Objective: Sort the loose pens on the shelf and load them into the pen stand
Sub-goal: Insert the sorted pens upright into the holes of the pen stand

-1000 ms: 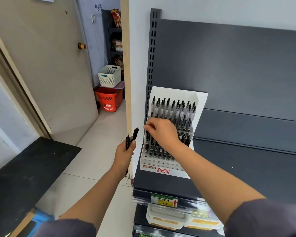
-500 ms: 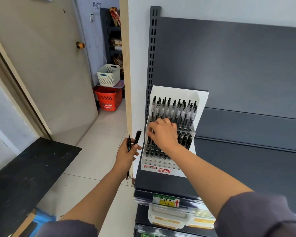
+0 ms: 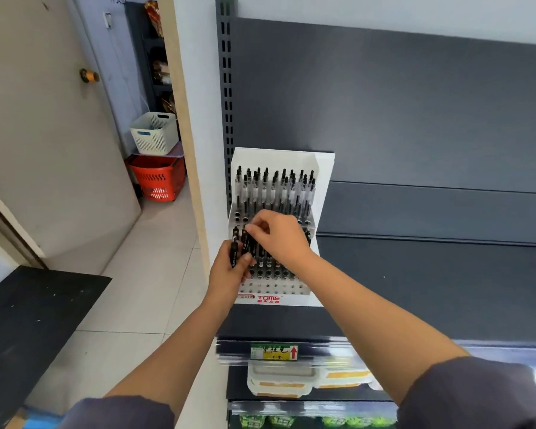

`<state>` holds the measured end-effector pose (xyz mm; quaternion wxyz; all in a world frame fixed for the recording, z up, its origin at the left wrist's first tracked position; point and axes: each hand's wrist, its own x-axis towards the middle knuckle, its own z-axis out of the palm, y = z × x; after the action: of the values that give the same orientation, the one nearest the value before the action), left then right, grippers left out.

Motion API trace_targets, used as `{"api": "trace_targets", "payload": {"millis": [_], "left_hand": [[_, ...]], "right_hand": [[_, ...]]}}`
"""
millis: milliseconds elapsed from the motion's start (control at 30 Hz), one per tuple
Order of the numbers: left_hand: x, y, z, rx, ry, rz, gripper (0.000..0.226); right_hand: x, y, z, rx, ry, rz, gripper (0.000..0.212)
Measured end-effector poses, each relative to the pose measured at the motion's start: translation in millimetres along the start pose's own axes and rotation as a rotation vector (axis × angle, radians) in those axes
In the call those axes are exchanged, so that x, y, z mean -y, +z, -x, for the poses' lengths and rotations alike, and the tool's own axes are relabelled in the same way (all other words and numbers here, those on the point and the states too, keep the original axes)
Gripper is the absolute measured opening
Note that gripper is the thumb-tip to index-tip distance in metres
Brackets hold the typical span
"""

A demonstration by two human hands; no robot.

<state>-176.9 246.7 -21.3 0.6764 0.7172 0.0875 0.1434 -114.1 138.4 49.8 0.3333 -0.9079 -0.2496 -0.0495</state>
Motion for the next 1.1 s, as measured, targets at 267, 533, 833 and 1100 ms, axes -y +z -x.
{"api": "trace_targets", "payload": {"millis": [267, 533, 833, 1100], "left_hand": [[-16, 65, 9, 0.087, 0.067, -0.049, 0.024], [-19, 94, 14, -0.08, 0.035, -0.116, 0.005], [-19, 85, 30, -0.078, -0.038, -0.194, 0.033], [-11, 73, 24, 0.023, -0.006, -0.258, 0.018]], "right_hand": [[-42, -59, 23, 0.007, 0.185, -0.386, 0.012], [-78, -89, 37, -0.087, 0.08, -0.251, 0.014], [-91, -68, 41, 0.009, 0.008, -0.13, 0.019], [-94, -46, 36, 0.005, 0.004, 0.143, 0.012]]}}
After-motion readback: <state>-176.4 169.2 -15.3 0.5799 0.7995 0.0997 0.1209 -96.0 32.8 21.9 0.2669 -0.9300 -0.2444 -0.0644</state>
